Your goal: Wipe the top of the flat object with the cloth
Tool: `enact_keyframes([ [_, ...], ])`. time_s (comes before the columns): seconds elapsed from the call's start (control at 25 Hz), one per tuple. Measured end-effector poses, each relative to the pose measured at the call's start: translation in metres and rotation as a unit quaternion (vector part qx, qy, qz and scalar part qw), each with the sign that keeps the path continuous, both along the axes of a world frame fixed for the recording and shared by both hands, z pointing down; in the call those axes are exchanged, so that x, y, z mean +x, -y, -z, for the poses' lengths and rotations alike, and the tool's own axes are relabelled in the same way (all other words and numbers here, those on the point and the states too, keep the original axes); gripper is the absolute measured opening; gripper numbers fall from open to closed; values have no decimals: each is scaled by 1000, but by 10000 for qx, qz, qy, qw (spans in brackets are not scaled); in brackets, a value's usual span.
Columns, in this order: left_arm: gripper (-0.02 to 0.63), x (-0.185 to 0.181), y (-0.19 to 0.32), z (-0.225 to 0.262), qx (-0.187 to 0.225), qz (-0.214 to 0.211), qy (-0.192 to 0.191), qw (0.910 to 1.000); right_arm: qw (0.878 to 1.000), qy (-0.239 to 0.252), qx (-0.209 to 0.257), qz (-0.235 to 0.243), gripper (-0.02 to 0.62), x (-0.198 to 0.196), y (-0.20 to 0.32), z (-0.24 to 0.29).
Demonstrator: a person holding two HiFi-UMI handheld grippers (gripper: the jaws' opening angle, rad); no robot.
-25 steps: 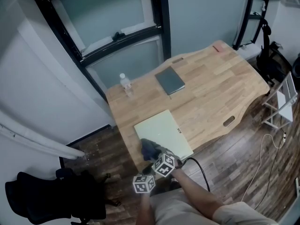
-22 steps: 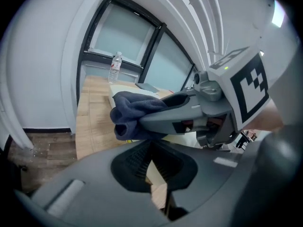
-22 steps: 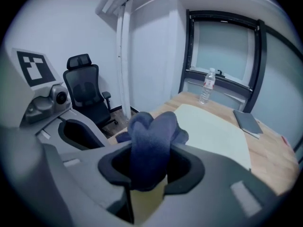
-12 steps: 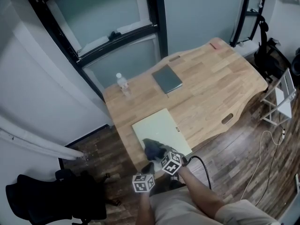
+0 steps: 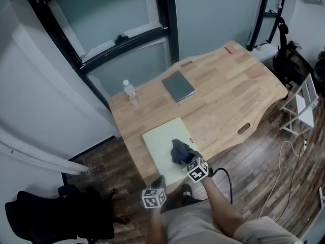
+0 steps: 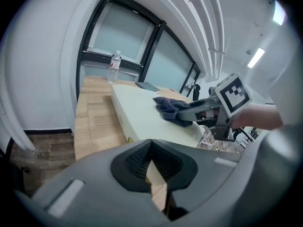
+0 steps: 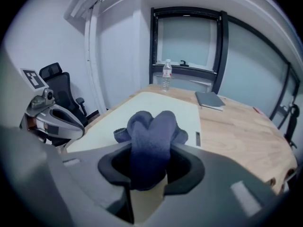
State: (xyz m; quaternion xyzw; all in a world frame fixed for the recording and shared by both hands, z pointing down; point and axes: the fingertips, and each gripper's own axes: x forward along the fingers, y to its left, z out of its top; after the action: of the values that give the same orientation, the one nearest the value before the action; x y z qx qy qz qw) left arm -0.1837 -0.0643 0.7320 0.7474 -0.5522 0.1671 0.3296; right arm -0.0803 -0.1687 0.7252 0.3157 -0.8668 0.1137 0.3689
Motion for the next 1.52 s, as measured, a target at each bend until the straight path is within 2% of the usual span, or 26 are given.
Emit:
enact_keyframes([
  [0.2,9,0,1,1,42,12,-7,10000,9990,-129,96,-429,146,39,7,0],
  [0.36,9,-1,3,0,50,137,10,9999,9969,-175,235,-729,146,44,12,-3],
  [0.48,9,1,13,-1,90,196,-28,9998,9959,-197,350,-814,146,43,26,-6],
  [0.64,9,2,26,1,70,215,-5,9997,9972,-159,205,-697,146,38,48,-1],
  [0.76,9,4,27,1,81,290,-4,9995,9978,-202,167,-604,147,45,47,2],
  [1.0,9,2,28,0,95,371,-56,9993,9955,-130,228,-905,147,56,33,2],
  [1.16,9,1,28,1,119,455,-148,9988,9979,-85,214,-607,147,31,15,2],
  [1.52,9,-2,17,5,212,358,-251,9988,9992,-63,254,305,147,-39,-21,6],
])
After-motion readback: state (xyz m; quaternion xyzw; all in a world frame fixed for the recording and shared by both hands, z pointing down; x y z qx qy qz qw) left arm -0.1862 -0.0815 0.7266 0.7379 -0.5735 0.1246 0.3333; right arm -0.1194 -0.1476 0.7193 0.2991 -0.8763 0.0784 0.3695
